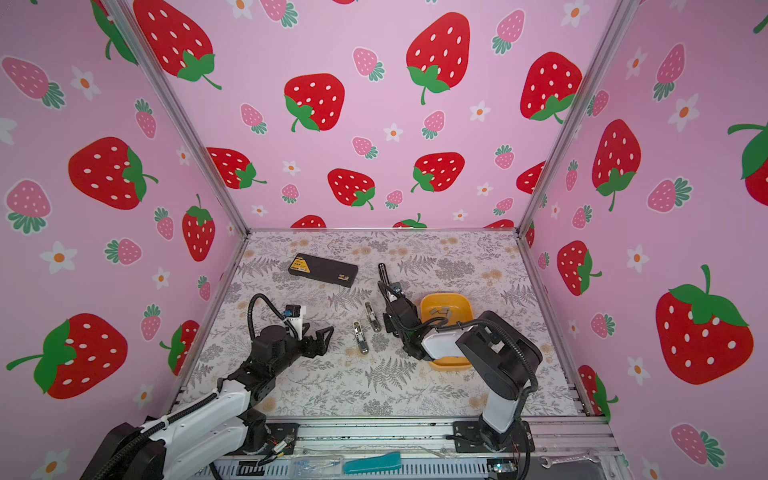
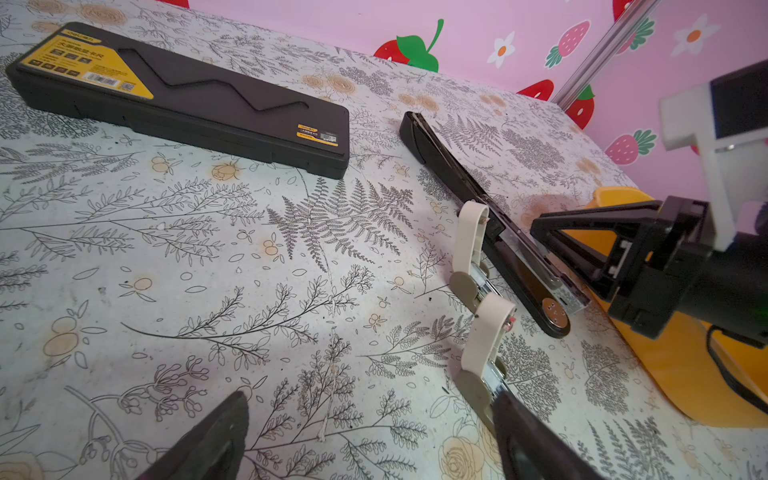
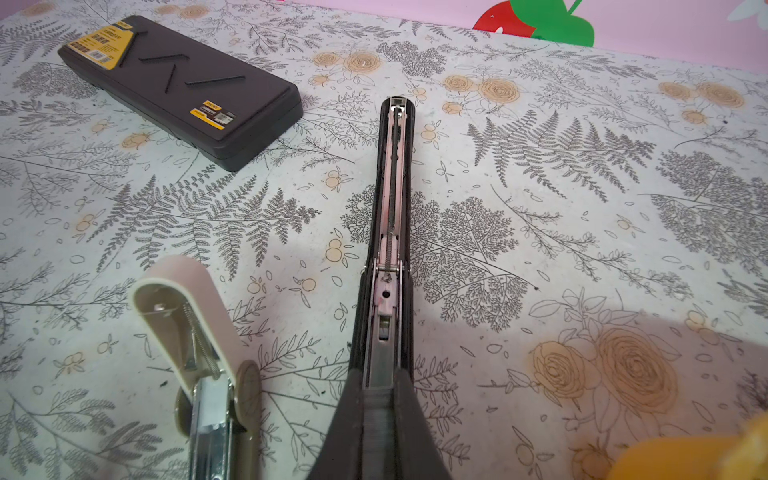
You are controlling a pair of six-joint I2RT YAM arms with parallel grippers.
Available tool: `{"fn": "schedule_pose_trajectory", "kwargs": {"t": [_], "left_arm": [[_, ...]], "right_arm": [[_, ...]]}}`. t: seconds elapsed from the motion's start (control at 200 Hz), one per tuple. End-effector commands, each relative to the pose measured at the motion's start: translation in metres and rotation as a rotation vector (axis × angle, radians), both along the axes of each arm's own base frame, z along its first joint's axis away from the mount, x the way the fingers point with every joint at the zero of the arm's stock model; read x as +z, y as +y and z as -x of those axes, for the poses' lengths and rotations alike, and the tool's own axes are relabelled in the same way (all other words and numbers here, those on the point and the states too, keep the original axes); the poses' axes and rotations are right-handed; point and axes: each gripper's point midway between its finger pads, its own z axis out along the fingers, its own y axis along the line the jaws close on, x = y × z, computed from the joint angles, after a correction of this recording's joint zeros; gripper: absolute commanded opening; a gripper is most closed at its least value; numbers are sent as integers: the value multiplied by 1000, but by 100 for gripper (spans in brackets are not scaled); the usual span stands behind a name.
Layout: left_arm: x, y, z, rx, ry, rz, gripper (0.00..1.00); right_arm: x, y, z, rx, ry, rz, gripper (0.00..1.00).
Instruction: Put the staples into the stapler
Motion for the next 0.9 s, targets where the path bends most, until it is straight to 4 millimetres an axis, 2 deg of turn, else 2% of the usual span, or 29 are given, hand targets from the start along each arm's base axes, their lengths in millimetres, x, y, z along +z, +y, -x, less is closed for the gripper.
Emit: {"fn": "schedule_pose_trajectory", "kwargs": {"t": [0.0,0.57,0.89], "left_arm": [[20,-3,-9,4,-52,10,93],[20,-3,-9,2,-52,10,93],[19,-3,-9,3,-50,9,93]], "right_arm": [[0,6,-3,-3,-7,-2,2],[-5,4,-4,-10,0,9,3],[7,5,-3,-7,-14,-9,2]]}}
